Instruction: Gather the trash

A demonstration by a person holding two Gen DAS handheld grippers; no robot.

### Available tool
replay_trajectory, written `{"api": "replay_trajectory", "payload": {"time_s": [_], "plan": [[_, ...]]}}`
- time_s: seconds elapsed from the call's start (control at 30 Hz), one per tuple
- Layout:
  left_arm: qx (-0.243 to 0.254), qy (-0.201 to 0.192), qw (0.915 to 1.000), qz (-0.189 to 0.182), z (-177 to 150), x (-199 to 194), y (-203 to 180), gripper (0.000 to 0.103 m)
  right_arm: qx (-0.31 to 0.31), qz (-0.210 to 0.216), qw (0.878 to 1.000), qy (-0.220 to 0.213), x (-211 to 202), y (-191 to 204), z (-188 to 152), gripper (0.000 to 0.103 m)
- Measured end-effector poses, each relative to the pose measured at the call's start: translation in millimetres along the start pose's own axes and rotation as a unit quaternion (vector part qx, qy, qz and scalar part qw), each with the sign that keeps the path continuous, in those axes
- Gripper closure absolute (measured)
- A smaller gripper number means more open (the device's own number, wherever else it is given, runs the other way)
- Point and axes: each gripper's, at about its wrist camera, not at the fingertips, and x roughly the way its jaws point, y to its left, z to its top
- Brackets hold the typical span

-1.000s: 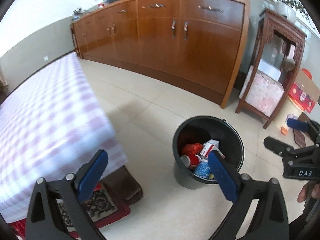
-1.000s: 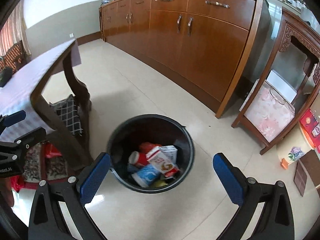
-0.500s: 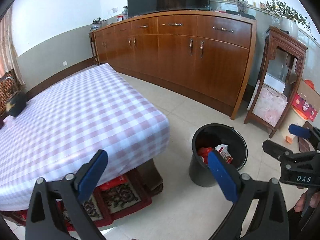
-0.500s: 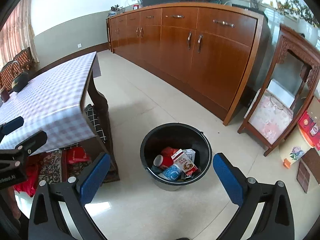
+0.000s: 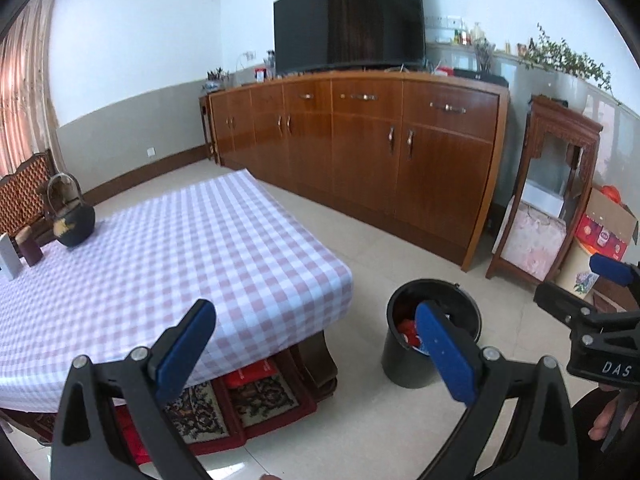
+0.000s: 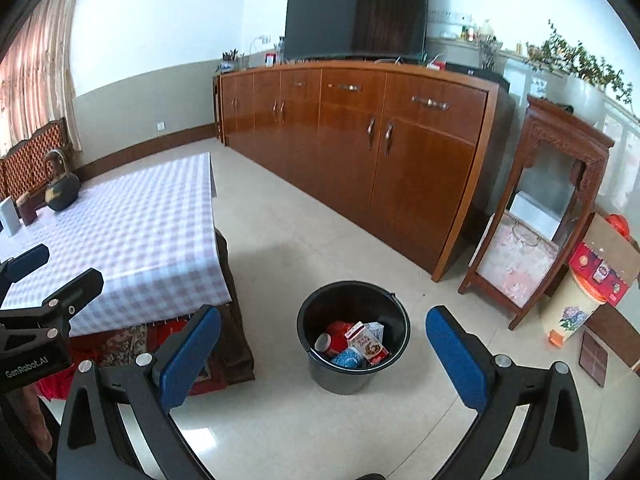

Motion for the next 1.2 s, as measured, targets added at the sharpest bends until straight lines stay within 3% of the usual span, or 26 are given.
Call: {"api": "replay_trajectory", "payload": {"time_s": [0.53,1.2], "plan": [[-0.004,-0.045,0.9990,0.004,2.7,-58.9,1.4,0.000,-0.009,0.000,0.999,-0.051,-71.6,7.4,-1.6,0.000],[-0.004,-0.045,0.9990,-0.005,-5.1,-65.4,-6.4,0.000,-0.005,-0.005,0.999,-0.048,-74.4,5.2,-4.4,0.000]]}}
